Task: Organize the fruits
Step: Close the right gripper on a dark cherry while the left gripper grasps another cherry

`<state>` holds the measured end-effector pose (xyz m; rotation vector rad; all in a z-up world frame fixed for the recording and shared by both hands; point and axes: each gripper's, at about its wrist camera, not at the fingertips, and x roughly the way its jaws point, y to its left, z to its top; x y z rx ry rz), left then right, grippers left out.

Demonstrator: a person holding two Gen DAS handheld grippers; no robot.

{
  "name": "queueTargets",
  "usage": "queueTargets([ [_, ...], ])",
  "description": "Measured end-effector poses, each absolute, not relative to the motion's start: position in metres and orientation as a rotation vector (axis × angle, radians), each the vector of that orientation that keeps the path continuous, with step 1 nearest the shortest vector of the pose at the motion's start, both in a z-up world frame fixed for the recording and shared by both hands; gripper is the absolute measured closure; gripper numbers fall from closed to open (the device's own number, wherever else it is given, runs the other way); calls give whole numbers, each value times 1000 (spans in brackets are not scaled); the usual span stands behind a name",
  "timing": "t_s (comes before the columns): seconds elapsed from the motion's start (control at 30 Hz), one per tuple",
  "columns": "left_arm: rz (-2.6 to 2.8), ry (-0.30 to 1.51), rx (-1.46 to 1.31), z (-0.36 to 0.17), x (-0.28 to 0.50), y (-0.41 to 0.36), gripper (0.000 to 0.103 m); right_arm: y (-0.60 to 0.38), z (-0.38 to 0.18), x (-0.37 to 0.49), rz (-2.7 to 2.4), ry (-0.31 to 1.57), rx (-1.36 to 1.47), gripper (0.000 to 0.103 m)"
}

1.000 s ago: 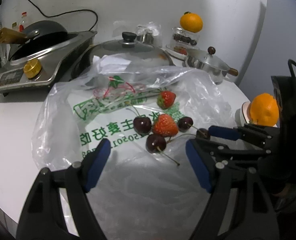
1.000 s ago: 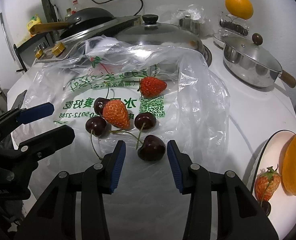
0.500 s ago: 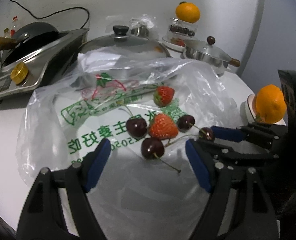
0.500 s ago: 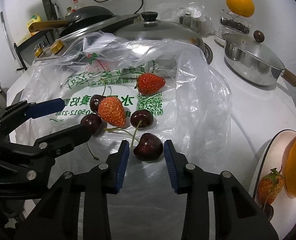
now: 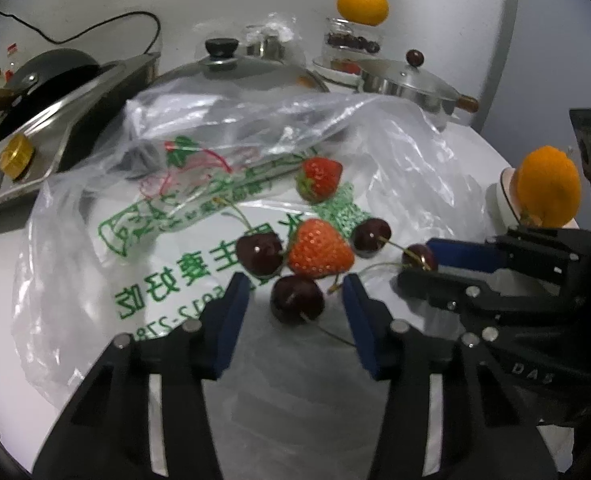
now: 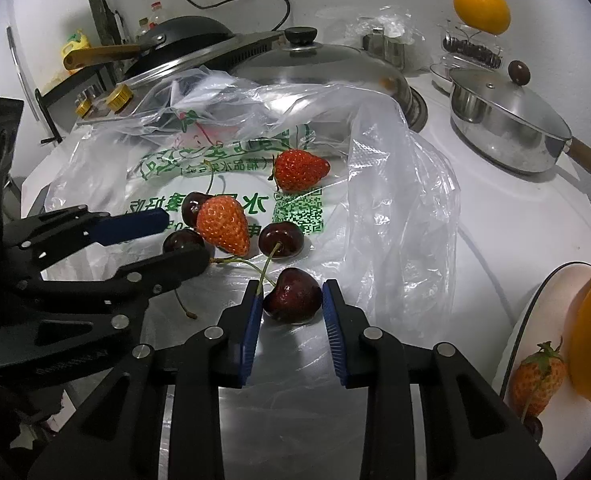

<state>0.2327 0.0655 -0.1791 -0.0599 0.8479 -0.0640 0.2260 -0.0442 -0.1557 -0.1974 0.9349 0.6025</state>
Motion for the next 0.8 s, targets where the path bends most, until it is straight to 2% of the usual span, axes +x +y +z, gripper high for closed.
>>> queueTargets([
  [0.37, -79, 870, -64, -187, 236, 67, 61, -46, -156, 226, 606, 935, -193, 71],
  [0.47, -85, 866, -66, -187, 234, 68, 65, -45, -156, 227, 605, 935, -191, 71],
  [0.5, -89, 866, -66, -187, 234, 68, 71, -45, -156, 227, 605, 936, -192, 71],
  [0.53, -90, 868, -66, -187, 234, 68, 73, -45, -156, 227, 604, 935, -194, 71],
  [0.8, -93, 858, -66, -184, 227, 71, 73, -43, -155, 224, 604, 930, -203, 71],
])
